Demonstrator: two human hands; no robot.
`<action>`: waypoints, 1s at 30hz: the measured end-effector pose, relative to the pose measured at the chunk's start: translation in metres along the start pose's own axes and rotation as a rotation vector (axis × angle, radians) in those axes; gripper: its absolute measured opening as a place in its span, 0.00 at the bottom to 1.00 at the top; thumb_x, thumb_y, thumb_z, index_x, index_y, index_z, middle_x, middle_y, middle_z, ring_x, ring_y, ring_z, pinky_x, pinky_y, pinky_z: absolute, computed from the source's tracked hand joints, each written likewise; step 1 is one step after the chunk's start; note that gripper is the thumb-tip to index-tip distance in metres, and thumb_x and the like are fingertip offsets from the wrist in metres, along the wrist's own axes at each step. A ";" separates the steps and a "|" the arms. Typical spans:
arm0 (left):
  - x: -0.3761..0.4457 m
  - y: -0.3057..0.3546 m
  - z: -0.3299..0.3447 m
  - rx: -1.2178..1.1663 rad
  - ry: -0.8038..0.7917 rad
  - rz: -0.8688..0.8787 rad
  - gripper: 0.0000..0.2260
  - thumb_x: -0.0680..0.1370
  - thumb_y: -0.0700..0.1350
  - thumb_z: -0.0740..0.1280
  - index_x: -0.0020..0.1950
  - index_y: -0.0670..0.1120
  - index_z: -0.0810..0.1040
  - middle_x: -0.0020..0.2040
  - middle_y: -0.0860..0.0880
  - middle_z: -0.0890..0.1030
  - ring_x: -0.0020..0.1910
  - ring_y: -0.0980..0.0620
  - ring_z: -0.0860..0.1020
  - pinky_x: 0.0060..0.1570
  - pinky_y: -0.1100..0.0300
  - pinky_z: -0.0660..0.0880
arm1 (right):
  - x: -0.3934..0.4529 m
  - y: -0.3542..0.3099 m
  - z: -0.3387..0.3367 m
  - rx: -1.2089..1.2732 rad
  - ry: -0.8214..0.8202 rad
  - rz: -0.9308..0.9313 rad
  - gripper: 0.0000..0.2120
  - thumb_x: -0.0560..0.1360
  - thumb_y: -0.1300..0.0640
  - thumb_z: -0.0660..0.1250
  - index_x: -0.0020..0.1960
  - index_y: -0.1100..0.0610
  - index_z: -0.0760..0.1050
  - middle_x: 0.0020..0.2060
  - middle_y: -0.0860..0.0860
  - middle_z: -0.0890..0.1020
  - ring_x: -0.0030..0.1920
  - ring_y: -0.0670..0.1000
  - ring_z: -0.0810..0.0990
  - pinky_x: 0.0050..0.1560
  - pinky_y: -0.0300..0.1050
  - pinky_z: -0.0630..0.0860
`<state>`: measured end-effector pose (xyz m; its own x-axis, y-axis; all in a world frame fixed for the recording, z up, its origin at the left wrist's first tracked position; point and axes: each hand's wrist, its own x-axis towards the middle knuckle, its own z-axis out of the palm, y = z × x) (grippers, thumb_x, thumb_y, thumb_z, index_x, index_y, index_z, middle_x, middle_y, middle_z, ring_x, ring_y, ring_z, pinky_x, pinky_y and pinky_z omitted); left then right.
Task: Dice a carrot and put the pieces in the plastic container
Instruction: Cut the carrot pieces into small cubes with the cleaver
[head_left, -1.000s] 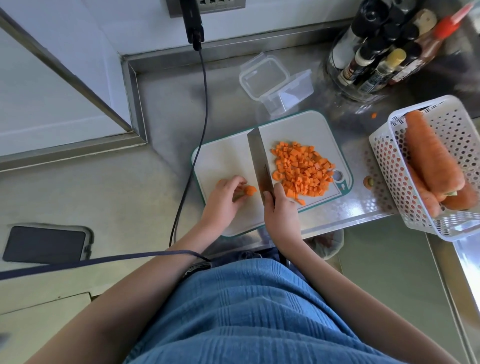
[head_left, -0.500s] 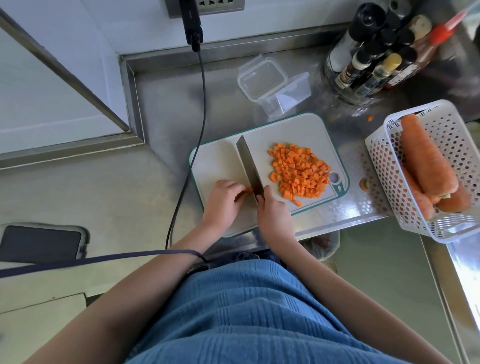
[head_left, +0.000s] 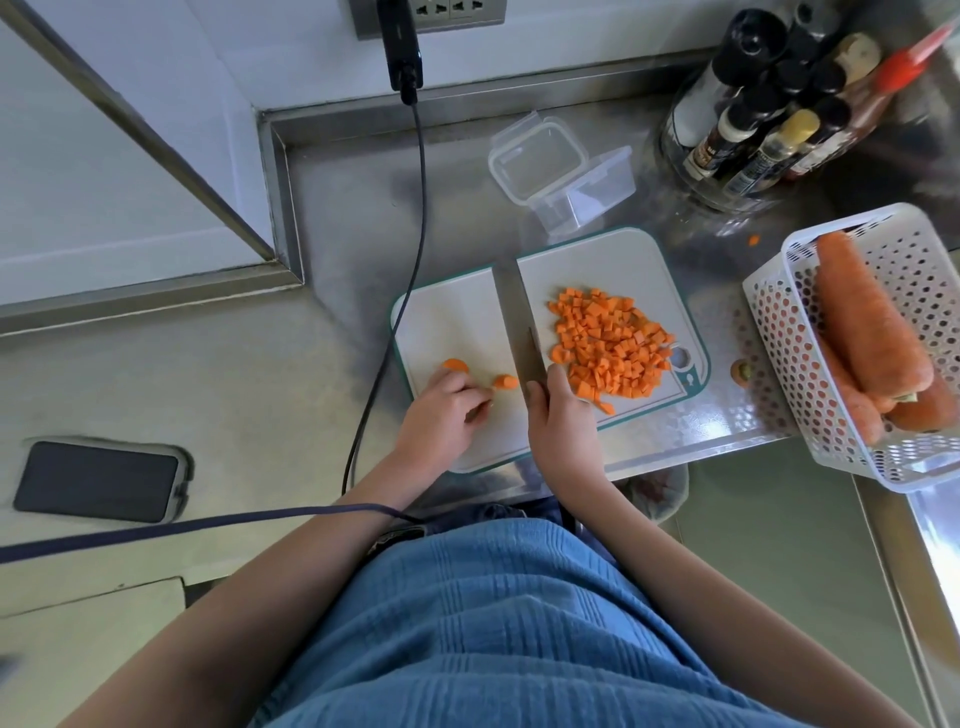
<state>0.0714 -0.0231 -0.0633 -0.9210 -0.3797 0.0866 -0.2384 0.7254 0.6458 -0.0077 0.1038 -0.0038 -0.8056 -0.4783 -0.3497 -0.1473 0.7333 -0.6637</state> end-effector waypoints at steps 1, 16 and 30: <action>0.001 0.000 0.000 0.006 -0.007 0.010 0.05 0.71 0.40 0.70 0.44 0.41 0.84 0.36 0.45 0.77 0.44 0.51 0.69 0.36 0.54 0.78 | 0.001 -0.001 0.001 0.011 0.001 -0.003 0.08 0.82 0.56 0.54 0.47 0.59 0.61 0.26 0.51 0.68 0.28 0.55 0.66 0.29 0.47 0.62; -0.001 0.002 -0.004 0.111 -0.087 0.165 0.13 0.73 0.46 0.62 0.43 0.41 0.83 0.38 0.45 0.75 0.42 0.47 0.71 0.34 0.54 0.75 | 0.009 0.006 0.009 -0.266 -0.091 0.030 0.05 0.83 0.54 0.51 0.51 0.56 0.61 0.36 0.59 0.77 0.36 0.61 0.77 0.34 0.50 0.72; 0.006 -0.024 -0.024 0.088 0.032 -0.058 0.09 0.73 0.34 0.70 0.53 0.38 0.82 0.48 0.44 0.79 0.49 0.45 0.75 0.54 0.58 0.70 | 0.012 -0.001 -0.003 0.008 0.055 -0.019 0.06 0.82 0.56 0.54 0.48 0.57 0.63 0.27 0.51 0.70 0.26 0.54 0.70 0.25 0.44 0.61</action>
<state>0.0793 -0.0566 -0.0599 -0.8949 -0.4398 0.0757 -0.3187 0.7486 0.5813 -0.0190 0.0988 -0.0047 -0.8333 -0.4643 -0.3001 -0.1582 0.7204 -0.6753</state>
